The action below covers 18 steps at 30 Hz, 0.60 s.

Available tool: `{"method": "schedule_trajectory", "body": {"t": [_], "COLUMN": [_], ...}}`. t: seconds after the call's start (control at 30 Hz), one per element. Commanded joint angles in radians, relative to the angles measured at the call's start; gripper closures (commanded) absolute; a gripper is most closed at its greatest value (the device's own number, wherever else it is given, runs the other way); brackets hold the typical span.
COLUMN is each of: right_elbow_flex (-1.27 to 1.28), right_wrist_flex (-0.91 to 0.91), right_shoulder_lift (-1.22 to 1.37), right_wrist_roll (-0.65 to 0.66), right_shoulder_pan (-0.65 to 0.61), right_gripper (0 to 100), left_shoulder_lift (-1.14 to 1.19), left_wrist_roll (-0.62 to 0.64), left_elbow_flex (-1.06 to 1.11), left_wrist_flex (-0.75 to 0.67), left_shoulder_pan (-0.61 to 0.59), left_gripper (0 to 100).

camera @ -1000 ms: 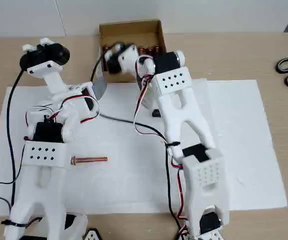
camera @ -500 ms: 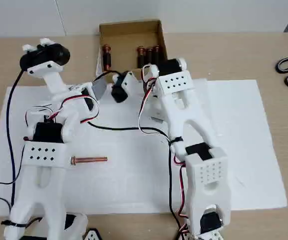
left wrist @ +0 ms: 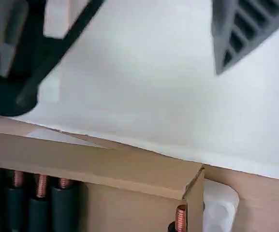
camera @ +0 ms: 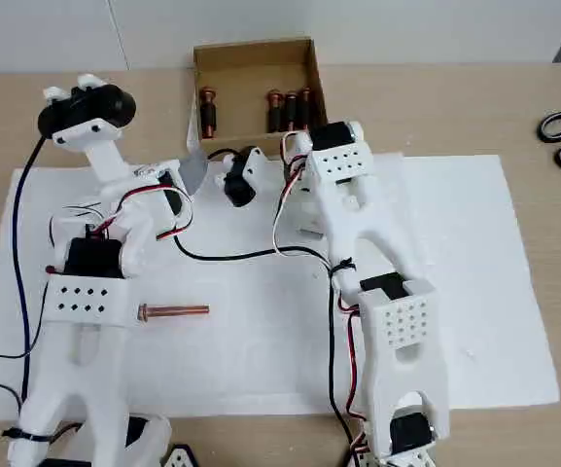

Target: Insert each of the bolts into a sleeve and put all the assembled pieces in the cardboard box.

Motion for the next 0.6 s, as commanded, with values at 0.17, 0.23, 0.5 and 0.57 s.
{"method": "schedule_trajectory", "body": {"t": [0.17,0.23,0.5,0.57], "right_elbow_flex": [0.002,0.000,0.000,0.000], "right_wrist_flex": [-0.056,-0.062,-0.061,-0.064], "right_shoulder_lift": [0.044,0.051,0.074,0.088], "right_wrist_roll": [0.032,0.032,0.031,0.032], "right_shoulder_pan": [0.001,-0.001,-0.005,-0.005], "right_gripper": [92.0,91.9,82.5,85.1], "left_shoulder_lift": [-0.011,-0.011,-0.011,-0.011], "left_wrist_roll": [0.000,0.000,0.000,0.000], "left_elbow_flex": [-0.005,-0.005,-0.005,-0.005], "left_wrist_flex": [0.002,0.002,0.002,0.002], "left_shoulder_pan": [0.002,0.002,0.002,0.002], "left_gripper": [74,74,74,74]}}
